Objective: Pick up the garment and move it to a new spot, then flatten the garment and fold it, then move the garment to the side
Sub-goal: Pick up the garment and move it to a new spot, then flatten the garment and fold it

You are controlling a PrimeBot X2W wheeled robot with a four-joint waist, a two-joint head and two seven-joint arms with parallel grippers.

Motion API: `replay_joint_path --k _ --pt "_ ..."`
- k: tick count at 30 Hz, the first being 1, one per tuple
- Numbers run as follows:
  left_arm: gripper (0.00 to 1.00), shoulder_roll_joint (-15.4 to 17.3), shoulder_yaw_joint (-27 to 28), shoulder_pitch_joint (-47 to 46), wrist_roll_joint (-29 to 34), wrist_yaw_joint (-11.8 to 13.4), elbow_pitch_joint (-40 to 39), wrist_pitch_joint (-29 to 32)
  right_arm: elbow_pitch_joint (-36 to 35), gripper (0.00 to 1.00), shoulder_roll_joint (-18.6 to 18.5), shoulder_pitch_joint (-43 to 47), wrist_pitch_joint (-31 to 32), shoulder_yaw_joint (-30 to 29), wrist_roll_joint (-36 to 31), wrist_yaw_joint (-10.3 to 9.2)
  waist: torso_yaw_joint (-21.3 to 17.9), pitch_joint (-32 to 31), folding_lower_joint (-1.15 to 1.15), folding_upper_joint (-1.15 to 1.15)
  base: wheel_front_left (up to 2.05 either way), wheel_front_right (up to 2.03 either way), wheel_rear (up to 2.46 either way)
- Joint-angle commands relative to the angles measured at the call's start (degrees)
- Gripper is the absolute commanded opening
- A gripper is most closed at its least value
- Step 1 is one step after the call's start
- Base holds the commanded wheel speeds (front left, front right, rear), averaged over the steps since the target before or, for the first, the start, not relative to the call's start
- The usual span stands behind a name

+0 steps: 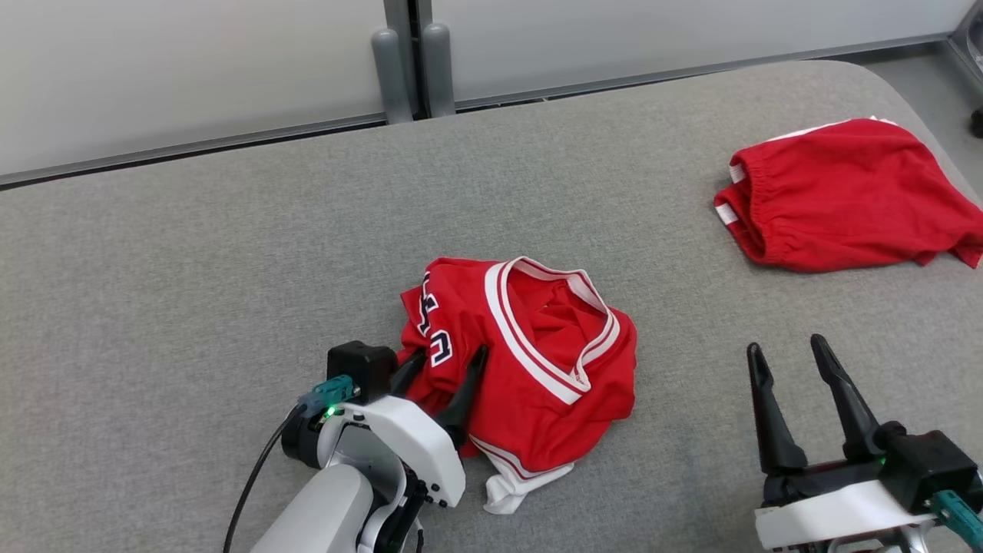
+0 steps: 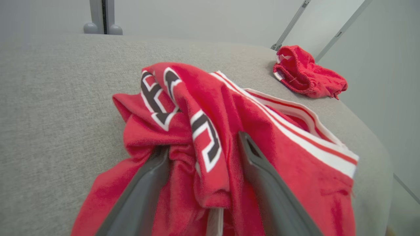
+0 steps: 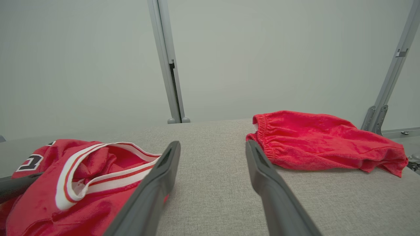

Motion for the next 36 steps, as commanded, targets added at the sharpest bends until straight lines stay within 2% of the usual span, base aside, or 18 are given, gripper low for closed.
replay_joint_path --k 1,4,7,12,15,20,24,29,36 --pt "1.00 0.2 0.3 0.5 0.8 0.2 0.4 -2.7 -0.1 1.00 -0.2 0.5 0.0 -0.7 0.2 -0.01 0.8 -0.6 0.00 0.00 0.00 0.00 0.00" --pt "1.00 0.2 1.6 3.6 0.9 2.0 -0.4 -9.2 -0.9 1.00 -0.2 0.9 0.0 -2.9 0.2 -0.01 1.9 -1.8 0.00 0.00 0.00 0.00 0.00" --pt "1.00 1.6 3.3 8.0 3.0 4.8 -4.0 -13.1 -2.0 1.00 -0.1 2.1 0.0 -5.6 -0.7 -0.01 3.9 -3.8 0.00 0.00 0.00 0.00 0.00" --pt "1.00 4.6 7.9 18.1 7.0 9.2 -12.1 -14.3 -3.3 1.00 -0.1 4.8 0.0 -10.0 -2.0 -0.01 7.3 -7.0 0.00 0.00 0.00 0.00 0.00" --pt "1.00 5.1 12.7 24.4 9.9 10.0 -17.2 -14.3 -3.0 1.00 -0.1 7.0 0.0 -11.6 -2.8 -0.01 9.2 -9.1 0.00 0.00 0.00 0.00 0.00" --pt "1.00 4.3 20.9 32.2 15.9 8.1 -22.2 -14.3 -1.2 1.00 -0.2 10.1 0.0 -13.1 -3.7 -0.01 11.6 -11.3 0.00 0.00 0.00 0.00 0.00" --pt "1.00 2.3 26.2 35.5 18.8 4.9 -23.5 -14.3 0.0 1.00 -0.1 11.1 0.0 -12.8 -2.7 -0.01 12.5 -12.1 0.00 0.00 0.00 0.00 0.00" --pt "1.00 0.2 29.5 35.9 21.1 1.4 -23.2 -14.3 1.1 1.00 -0.1 10.6 0.0 -11.1 -1.4 -0.01 12.9 -12.4 0.00 0.00 0.00 0.00 0.00" --pt "1.00 -0.7 31.2 35.2 22.5 -0.6 -22.6 -14.3 1.8 1.00 -0.1 10.1 0.0 -9.3 -0.8 -0.01 12.5 -12.7 0.00 0.00 0.00 0.00 0.00"
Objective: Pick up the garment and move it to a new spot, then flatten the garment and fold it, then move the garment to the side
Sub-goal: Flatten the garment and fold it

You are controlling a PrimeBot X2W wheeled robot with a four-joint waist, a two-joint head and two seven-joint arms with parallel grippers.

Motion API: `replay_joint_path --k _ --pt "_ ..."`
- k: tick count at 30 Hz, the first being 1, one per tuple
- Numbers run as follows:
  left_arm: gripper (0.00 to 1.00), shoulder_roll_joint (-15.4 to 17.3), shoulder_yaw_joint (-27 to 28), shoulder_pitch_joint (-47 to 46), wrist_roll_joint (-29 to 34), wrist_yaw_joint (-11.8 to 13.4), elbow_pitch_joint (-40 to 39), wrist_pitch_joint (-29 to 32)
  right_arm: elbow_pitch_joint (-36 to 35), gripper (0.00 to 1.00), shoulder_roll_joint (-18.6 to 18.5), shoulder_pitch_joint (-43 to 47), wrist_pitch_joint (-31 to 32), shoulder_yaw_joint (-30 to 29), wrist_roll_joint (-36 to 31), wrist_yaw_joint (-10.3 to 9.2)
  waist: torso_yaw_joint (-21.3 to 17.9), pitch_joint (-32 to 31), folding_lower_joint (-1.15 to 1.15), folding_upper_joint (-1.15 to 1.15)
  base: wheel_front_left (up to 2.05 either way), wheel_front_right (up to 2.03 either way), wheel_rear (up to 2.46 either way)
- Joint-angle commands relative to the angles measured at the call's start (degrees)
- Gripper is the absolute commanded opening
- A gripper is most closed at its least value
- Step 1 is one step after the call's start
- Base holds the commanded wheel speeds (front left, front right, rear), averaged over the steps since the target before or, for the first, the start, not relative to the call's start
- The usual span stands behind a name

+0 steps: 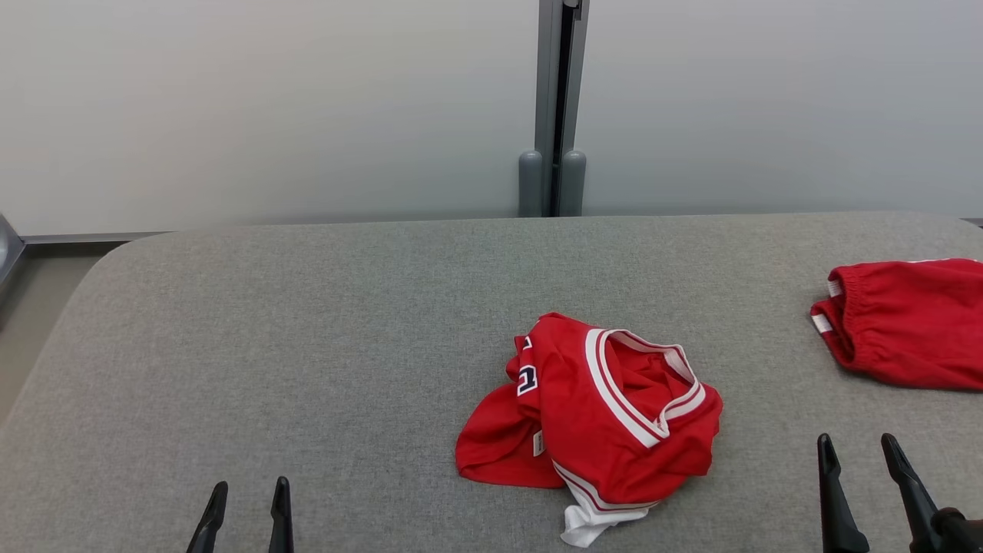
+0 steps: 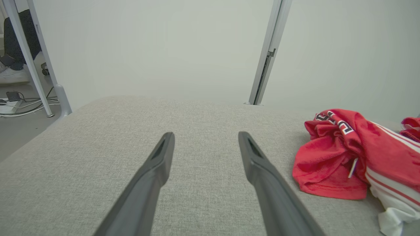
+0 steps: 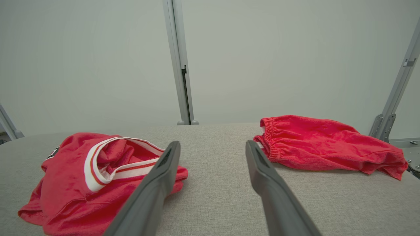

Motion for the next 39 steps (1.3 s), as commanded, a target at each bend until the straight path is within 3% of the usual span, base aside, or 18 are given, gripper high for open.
replay_joint_path --k 1,8,12,19,21,27,32,34,39 --pt "1.00 0.1 0.3 -0.6 0.4 -0.2 0.0 -0.3 0.1 1.00 -0.3 -0.5 0.0 0.1 0.2 -0.01 -0.1 0.0 0.00 0.00 0.00 0.00 0.00" --pt "1.00 -0.1 -0.9 -2.4 -0.4 -0.8 -2.3 -0.3 -0.3 1.00 -0.3 -0.9 0.0 1.5 -0.3 -0.01 -1.3 0.2 0.00 0.00 0.00 0.00 0.00" --pt "1.00 -0.1 -5.2 -4.0 -1.9 -0.8 -4.2 -0.3 -1.2 1.00 -0.3 -1.3 0.0 1.8 -0.6 -0.01 -2.7 0.4 0.00 0.00 0.00 0.00 0.00" --pt "1.00 0.0 -24.6 -9.6 -6.1 -3.8 3.9 2.3 -2.2 1.00 -0.3 -2.7 0.0 3.1 -0.3 -0.01 -4.9 2.2 0.00 0.00 0.00 0.00 0.00" --pt "1.00 0.0 -29.6 -12.5 -10.2 -4.1 7.2 3.7 -2.3 1.00 -0.3 -3.3 0.0 3.7 -0.3 -0.01 -5.9 3.2 0.00 0.00 0.00 0.00 0.00" --pt "1.00 0.0 -41.9 -21.8 -18.9 -1.1 17.3 5.1 -1.3 1.00 -0.3 -5.9 0.0 5.7 0.5 -0.01 -10.8 6.5 0.00 0.00 0.00 0.00 0.00" --pt "1.00 -0.1 -46.1 -26.8 -23.8 4.1 22.8 3.0 -0.9 1.00 -0.3 -6.5 0.0 5.6 0.9 -0.01 -14.0 7.5 0.00 0.00 0.00 0.00 0.00" --pt "0.00 0.0 -47.2 -28.0 -26.5 4.2 24.3 2.3 -0.9 1.00 -0.3 -6.3 0.0 5.4 1.1 -0.01 -14.5 7.7 0.00 0.00 0.00 0.00 0.00" --pt "0.00 0.0 -47.6 -30.2 -32.2 2.6 23.9 1.0 -1.0 1.00 -0.3 -5.4 0.0 4.6 1.2 -0.01 -14.1 7.4 0.00 0.00 0.00 0.00 0.00"
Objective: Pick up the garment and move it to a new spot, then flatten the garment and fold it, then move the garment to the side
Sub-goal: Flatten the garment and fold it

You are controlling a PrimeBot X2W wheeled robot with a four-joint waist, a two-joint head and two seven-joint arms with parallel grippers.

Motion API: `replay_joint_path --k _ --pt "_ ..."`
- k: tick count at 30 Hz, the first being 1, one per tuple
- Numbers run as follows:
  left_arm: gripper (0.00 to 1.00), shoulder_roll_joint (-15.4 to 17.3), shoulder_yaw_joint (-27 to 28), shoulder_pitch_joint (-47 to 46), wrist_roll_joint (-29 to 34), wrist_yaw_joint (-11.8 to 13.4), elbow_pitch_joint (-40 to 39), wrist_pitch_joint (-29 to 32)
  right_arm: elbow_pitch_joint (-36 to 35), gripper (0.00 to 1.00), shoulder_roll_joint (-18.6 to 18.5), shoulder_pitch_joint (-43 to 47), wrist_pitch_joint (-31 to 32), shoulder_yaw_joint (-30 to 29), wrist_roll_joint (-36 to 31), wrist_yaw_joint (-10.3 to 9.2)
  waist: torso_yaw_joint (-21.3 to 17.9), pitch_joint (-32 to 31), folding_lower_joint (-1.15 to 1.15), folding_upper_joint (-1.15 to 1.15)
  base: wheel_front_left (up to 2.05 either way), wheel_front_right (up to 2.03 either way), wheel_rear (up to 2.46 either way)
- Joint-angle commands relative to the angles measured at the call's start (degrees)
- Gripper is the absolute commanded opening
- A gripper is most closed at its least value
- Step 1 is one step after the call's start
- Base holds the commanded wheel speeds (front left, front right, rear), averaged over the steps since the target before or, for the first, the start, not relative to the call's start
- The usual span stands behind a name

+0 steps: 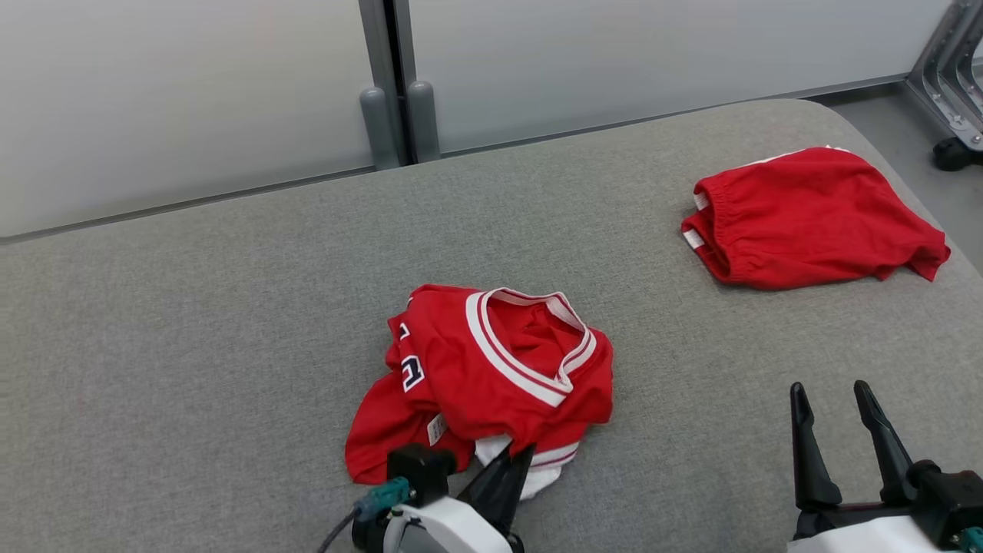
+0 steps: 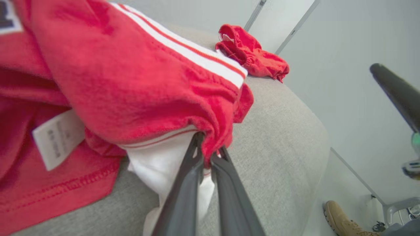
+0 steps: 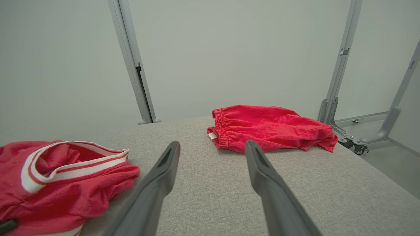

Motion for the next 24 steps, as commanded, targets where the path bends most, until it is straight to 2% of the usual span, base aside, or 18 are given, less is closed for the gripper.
replay_joint_path --k 1,4,6,10,14,16,18,22,24 --pt "0.00 0.3 0.9 -1.4 -1.2 -0.4 -1.1 -0.6 -0.2 1.00 -0.3 0.5 0.0 -0.4 0.1 -0.01 0.6 -0.3 0.00 0.00 0.00 0.00 0.00" --pt "0.00 0.4 3.1 -2.3 -3.3 -1.3 -5.2 -1.1 -0.2 1.00 -0.3 0.7 0.0 -0.7 -0.1 -0.01 1.7 -0.9 0.00 0.00 0.00 0.00 0.00" --pt "0.00 1.5 5.3 -2.7 -5.0 -1.5 -10.2 -0.8 -0.4 1.00 -0.3 0.7 0.0 -0.9 -0.1 -0.01 2.6 -1.3 0.00 0.00 0.00 0.00 0.00" --pt "0.00 6.6 10.1 -5.7 -7.5 0.1 -23.9 3.3 -0.4 1.00 -0.3 1.2 0.0 -1.0 -0.3 -0.01 5.0 -2.2 0.00 0.00 0.00 0.00 0.00" --pt "0.00 12.3 15.3 -11.4 -10.4 2.8 -34.2 10.8 -0.2 1.00 -0.3 0.8 0.0 0.0 -0.4 -0.01 7.2 -2.7 0.00 0.00 0.00 0.00 0.00" --pt "0.00 15.0 17.5 -14.6 -12.3 3.6 -36.3 15.3 0.0 1.00 -0.3 0.3 0.0 0.9 -0.6 -0.01 7.7 -2.9 0.00 0.00 0.00 0.00 0.00" --pt "0.00 16.8 19.3 -18.2 -15.4 3.1 -37.1 19.8 0.2 1.00 -0.3 -0.3 0.0 1.4 -0.6 -0.01 7.9 -2.9 0.00 0.00 0.00 0.00 0.00" --pt "0.00 19.3 21.6 -24.4 -21.0 2.3 -34.8 27.5 0.7 1.00 -0.3 -1.5 0.0 2.2 -1.0 -0.01 7.6 -2.8 0.00 0.00 0.00 0.00 0.00" --pt "0.00 19.5 21.7 -27.0 -22.2 1.9 -32.8 30.2 0.9 1.00 -0.3 -2.0 0.0 2.5 -1.1 -0.01 7.3 -2.5 0.00 0.00 0.00 0.00 0.00"
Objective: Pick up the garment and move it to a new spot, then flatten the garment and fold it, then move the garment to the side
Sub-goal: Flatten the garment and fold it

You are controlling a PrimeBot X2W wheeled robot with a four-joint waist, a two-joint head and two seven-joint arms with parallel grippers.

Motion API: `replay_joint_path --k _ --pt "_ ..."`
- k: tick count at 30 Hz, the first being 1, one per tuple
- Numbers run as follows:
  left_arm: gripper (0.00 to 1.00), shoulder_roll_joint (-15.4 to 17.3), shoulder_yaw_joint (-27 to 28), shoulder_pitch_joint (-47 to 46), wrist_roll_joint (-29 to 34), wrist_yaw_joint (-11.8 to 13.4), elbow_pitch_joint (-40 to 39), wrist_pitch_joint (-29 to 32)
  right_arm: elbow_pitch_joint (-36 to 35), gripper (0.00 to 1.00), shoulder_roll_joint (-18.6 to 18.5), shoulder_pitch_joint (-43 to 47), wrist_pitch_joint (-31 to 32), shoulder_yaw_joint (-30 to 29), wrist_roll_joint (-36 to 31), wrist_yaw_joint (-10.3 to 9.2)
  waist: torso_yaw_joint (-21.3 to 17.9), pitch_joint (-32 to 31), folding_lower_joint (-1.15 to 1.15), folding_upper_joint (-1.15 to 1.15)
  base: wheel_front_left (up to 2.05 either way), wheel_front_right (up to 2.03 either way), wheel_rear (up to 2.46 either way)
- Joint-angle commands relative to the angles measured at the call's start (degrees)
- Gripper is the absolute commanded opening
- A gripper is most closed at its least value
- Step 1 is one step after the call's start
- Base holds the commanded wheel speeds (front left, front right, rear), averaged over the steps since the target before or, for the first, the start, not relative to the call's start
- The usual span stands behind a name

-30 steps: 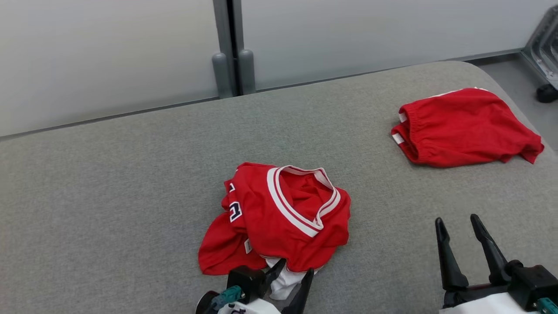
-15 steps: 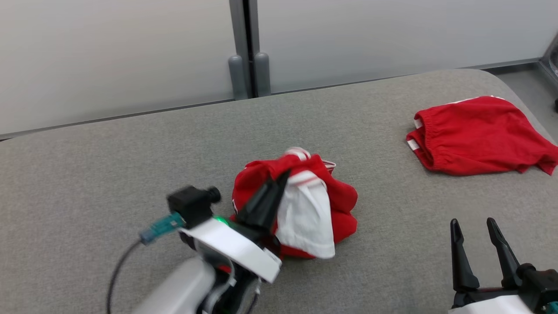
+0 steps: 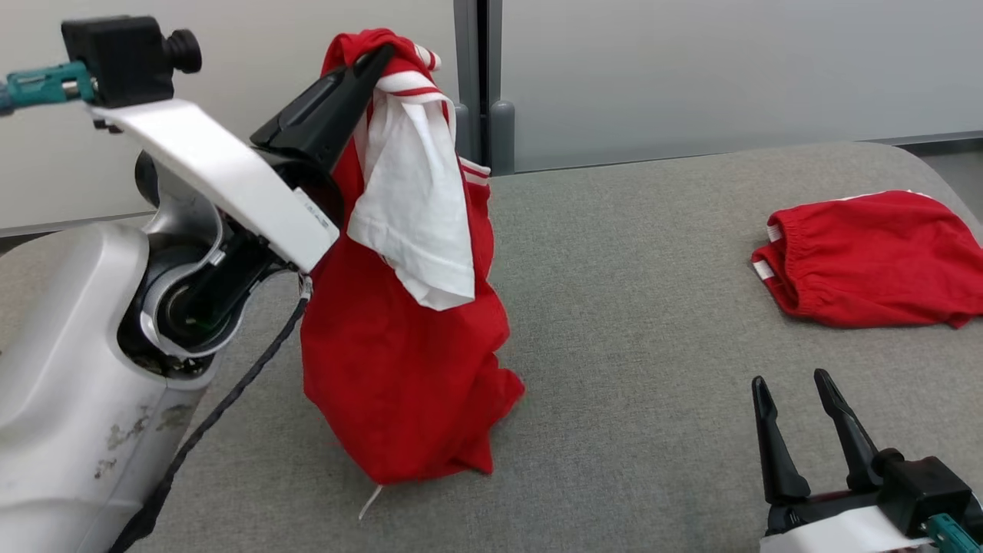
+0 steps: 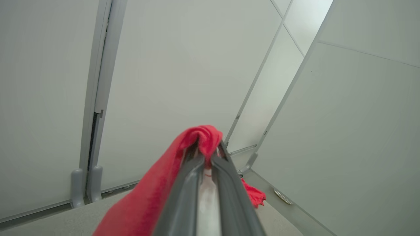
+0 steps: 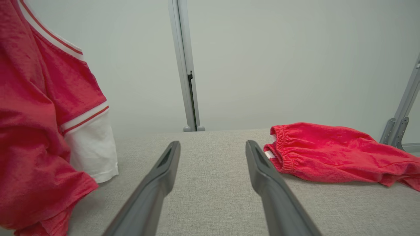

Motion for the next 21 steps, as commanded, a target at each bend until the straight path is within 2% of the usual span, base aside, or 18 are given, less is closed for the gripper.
replay_joint_path --k 1,5,8,12,16,18,19,20,21 --pt "0.00 -0.2 -0.6 -1.8 -0.5 -0.7 1.5 1.6 0.2 1.00 -0.3 -0.8 0.0 0.2 -0.4 -0.01 -0.5 0.4 0.00 0.00 0.00 0.00 0.00" --pt "0.00 -3.0 -3.5 -4.3 -2.4 -2.4 6.4 5.0 0.7 1.00 -0.3 -1.3 0.0 1.2 -0.1 -0.01 -2.1 1.3 0.00 0.00 0.00 0.00 0.00" --pt "0.00 -7.8 -7.1 -4.1 -3.6 -3.9 10.9 6.3 1.0 1.00 -0.3 -1.7 0.0 1.7 0.6 -0.01 -3.5 2.2 0.00 0.00 0.00 0.00 0.00" --pt "0.00 -16.1 -13.8 -2.0 -3.3 -5.7 19.3 5.8 1.5 1.00 -0.3 -2.6 0.0 3.4 1.7 -0.01 -6.2 3.9 0.00 0.00 0.00 0.00 0.00" --pt "0.00 -18.9 -20.8 -0.3 -3.7 -7.4 26.8 3.7 2.0 1.00 -0.3 -4.3 0.0 5.7 3.4 -0.01 -10.6 5.8 0.00 0.00 0.00 0.00 0.00" --pt "0.00 -19.6 -25.3 -0.1 -5.9 -7.8 27.3 2.1 2.1 1.00 -0.3 -4.9 0.0 5.9 4.0 -0.01 -12.2 6.8 0.00 0.00 0.00 0.00 0.00" --pt "0.03 -19.5 -27.5 -0.4 -6.4 -7.1 27.4 0.5 2.1 1.00 -0.3 -5.1 0.0 5.9 4.3 -0.01 -12.8 7.2 0.00 0.00 0.00 0.00 0.00" --pt "0.37 -19.2 -29.8 -0.8 -7.0 -6.3 27.6 -1.1 2.3 1.00 -0.3 -5.1 0.0 5.7 4.6 -0.01 -13.4 7.5 0.00 0.00 0.00 0.00 0.00" --pt "0.37 -19.2 -29.8 -0.8 -7.0 -6.3 27.6 -1.1 2.3 1.00 -0.3 -5.1 0.0 5.7 4.6 -0.01 -13.4 7.5 0.00 0.00 0.00 0.00 0.00"
